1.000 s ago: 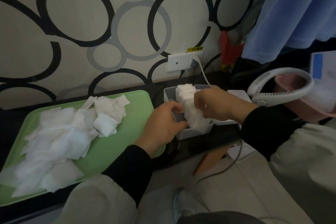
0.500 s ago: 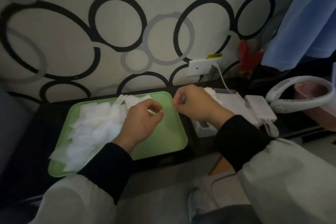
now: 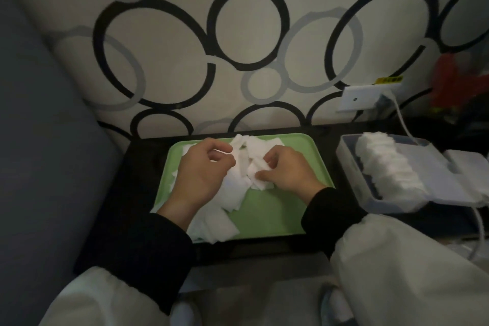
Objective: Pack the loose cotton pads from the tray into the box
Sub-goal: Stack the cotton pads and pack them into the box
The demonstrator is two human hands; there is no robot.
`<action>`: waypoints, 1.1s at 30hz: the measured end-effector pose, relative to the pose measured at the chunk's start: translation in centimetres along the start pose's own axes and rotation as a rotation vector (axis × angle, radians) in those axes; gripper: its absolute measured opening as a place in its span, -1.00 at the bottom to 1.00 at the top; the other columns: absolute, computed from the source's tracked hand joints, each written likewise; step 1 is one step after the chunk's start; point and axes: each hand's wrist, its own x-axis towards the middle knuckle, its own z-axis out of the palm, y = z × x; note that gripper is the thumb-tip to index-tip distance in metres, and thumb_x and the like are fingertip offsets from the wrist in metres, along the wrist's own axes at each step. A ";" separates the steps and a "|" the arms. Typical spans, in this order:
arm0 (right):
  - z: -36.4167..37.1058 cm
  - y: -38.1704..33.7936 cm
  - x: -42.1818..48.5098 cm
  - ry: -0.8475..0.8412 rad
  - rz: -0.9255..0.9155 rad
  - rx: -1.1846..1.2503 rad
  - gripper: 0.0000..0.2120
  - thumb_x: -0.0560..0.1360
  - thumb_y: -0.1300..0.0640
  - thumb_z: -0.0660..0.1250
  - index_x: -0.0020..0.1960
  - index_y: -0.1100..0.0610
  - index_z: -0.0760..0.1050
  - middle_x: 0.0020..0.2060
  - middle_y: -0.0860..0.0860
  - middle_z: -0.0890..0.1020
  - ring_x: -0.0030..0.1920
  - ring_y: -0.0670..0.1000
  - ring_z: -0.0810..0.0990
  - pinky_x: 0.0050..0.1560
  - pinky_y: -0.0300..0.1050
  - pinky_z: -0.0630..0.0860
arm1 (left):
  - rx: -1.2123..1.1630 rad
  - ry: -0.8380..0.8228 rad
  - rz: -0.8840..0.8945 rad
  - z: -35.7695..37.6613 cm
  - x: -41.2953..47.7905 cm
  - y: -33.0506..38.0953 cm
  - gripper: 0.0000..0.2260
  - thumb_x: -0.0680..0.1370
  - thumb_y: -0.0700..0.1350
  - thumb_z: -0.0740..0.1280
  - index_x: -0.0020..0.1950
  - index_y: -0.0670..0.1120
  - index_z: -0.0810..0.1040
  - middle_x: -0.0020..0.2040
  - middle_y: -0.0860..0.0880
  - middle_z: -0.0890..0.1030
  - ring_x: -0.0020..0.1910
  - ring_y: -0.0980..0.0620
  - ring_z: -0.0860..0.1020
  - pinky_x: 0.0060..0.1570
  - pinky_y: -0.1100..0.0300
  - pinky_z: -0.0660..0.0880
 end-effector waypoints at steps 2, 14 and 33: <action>0.2 -0.1 0.2 -0.010 -0.005 -0.029 -0.76 0.37 0.03 0.54 -0.02 -0.02 0.55 -0.14 -0.09 0.60 -0.10 -0.04 0.59 -0.03 -0.07 0.57 | -0.001 -0.001 -0.015 -0.5 0.1 -0.3 -0.87 0.46 -0.16 0.44 -0.04 0.05 0.64 -0.19 -0.01 0.68 -0.22 0.04 0.63 -0.18 0.21 0.46; -3.0 -1.1 -2.9 -0.077 -0.031 0.679 -0.90 0.51 0.20 0.43 0.02 0.14 0.62 -0.16 0.02 0.61 -0.13 -0.05 0.58 -0.12 -0.18 0.47 | -0.110 -0.115 -0.014 -0.8 -1.2 -0.9 -0.77 0.50 -0.16 0.46 0.10 0.08 0.60 0.07 0.11 0.65 0.00 0.12 0.63 0.02 0.18 0.54; -1.3 -4.1 -5.9 -0.261 0.070 1.122 -0.71 0.53 0.23 0.39 0.23 0.28 0.54 0.08 0.22 0.68 -0.01 0.13 0.69 -0.10 -0.14 0.63 | -0.639 -0.139 -0.209 0.2 -1.6 1.3 -0.77 0.52 -0.27 0.42 0.14 -0.06 0.63 -0.01 -0.06 0.73 -0.10 0.00 0.71 -0.20 0.21 0.61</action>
